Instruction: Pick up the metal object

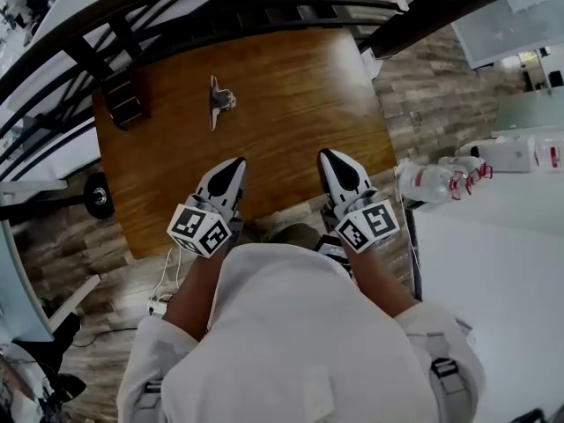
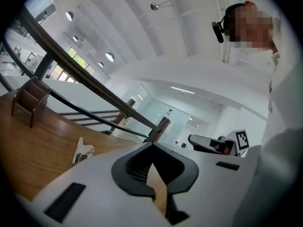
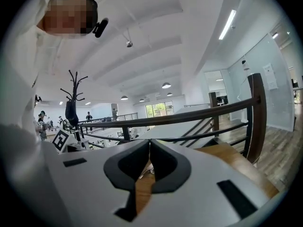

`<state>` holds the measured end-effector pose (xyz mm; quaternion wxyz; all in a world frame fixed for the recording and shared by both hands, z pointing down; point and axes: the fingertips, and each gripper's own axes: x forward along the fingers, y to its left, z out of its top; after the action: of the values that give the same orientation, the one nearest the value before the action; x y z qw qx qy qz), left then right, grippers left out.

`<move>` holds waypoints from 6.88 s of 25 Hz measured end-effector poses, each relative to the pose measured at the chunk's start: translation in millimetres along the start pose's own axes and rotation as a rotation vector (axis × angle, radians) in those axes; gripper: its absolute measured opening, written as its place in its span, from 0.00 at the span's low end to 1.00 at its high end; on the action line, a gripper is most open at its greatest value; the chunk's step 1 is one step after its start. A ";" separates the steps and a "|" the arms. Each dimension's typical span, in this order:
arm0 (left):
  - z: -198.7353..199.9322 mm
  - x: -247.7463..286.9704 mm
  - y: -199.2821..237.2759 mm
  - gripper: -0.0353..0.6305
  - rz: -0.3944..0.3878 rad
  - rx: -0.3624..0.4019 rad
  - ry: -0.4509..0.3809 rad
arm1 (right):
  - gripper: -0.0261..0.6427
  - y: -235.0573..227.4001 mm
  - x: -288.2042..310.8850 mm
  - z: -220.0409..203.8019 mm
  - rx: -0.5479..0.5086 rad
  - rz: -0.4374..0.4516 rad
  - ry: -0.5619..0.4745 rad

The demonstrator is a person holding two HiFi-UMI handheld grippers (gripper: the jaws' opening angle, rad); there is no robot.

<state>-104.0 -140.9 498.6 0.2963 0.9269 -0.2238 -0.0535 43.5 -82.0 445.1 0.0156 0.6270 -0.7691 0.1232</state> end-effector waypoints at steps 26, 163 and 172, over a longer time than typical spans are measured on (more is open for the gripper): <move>-26.7 84.4 95.2 0.07 0.430 -0.254 -0.183 | 0.08 -146.2 131.3 -62.1 0.046 0.386 0.154; 123.6 -104.3 -158.0 0.08 0.605 0.630 -0.324 | 0.08 -69.3 -71.3 91.4 -0.068 0.196 -0.171; 92.1 -77.2 -195.9 0.08 0.631 0.612 -0.311 | 0.08 -130.2 -106.4 86.5 -0.042 0.177 -0.152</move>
<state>-119.3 -12.9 308.3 -0.0261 0.8394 -0.5421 -0.0306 203.5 -21.7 364.4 -0.0407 0.5637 -0.8228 0.0599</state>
